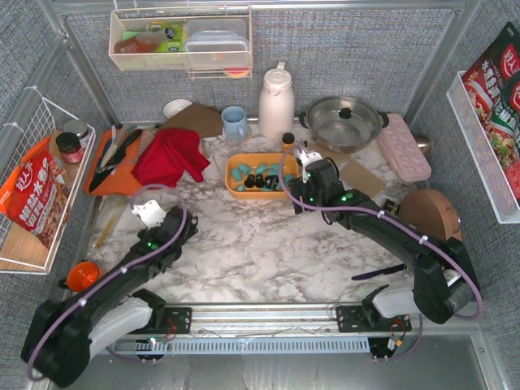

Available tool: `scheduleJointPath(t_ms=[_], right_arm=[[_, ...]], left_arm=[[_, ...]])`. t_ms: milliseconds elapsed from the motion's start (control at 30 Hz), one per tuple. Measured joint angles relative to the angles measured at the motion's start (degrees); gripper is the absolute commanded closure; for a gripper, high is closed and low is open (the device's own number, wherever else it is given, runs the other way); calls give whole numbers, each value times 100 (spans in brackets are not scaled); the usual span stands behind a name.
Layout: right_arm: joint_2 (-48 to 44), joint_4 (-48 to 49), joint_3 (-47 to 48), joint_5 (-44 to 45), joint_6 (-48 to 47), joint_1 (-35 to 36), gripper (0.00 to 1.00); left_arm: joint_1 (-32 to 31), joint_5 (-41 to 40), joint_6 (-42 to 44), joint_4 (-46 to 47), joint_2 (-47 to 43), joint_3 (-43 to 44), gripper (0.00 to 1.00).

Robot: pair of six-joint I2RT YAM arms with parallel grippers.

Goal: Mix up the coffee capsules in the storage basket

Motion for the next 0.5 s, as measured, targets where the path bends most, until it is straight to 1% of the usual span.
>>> scheduleJointPath(t_ms=[100,233,500], right_arm=[[-76,20,-31,-2,0,-2,25],[-153,48,-37,-105,-2,0,25],[-249,48,-39,-127,-13,2,25]], left_arm=[[127,94,192,-59,876,494,1],[160,164,483,-216,1718,1016,1],[166,413,1228,-361,2645,1421,6]])
